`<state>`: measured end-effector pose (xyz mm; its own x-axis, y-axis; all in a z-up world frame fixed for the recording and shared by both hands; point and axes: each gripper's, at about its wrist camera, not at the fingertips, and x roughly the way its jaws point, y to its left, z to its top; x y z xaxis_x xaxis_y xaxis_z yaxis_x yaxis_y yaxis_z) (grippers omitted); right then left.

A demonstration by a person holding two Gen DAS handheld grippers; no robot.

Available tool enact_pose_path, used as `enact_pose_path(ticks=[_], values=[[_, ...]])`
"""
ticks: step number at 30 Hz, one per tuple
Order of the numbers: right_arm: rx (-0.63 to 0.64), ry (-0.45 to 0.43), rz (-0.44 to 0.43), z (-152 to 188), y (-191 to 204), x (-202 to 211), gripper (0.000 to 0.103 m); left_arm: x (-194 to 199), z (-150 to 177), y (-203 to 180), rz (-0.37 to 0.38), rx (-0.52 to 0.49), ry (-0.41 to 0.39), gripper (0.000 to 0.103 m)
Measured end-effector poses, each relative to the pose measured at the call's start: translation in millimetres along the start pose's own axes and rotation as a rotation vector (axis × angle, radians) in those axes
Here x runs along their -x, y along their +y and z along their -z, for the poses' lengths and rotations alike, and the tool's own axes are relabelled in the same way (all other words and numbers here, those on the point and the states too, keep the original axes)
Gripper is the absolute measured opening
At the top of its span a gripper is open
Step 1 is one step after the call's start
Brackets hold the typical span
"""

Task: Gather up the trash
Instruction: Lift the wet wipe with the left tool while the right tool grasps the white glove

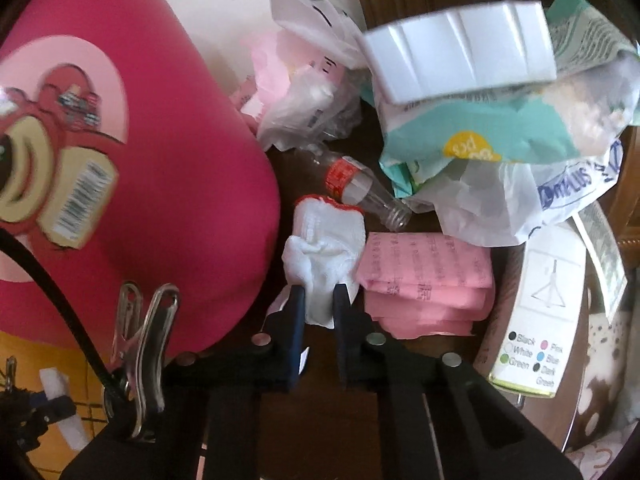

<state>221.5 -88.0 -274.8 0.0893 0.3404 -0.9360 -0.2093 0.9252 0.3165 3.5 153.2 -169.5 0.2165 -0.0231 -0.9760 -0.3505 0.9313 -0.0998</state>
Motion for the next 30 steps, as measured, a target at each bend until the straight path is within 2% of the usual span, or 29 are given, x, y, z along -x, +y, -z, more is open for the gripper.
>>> enact_pose_path(ticks=[13,30], values=[[-0.058,0.001,-0.032,17.4,-1.0,57.7,0.014,47.5,-14.8,-5.5,0.037,-0.007,-0.077,0.020],[-0.057,-0.090,-0.046,15.0,26.1,168.2,0.014,131.1,-27.2,-3.8,0.062,-0.055,-0.181,0.020]])
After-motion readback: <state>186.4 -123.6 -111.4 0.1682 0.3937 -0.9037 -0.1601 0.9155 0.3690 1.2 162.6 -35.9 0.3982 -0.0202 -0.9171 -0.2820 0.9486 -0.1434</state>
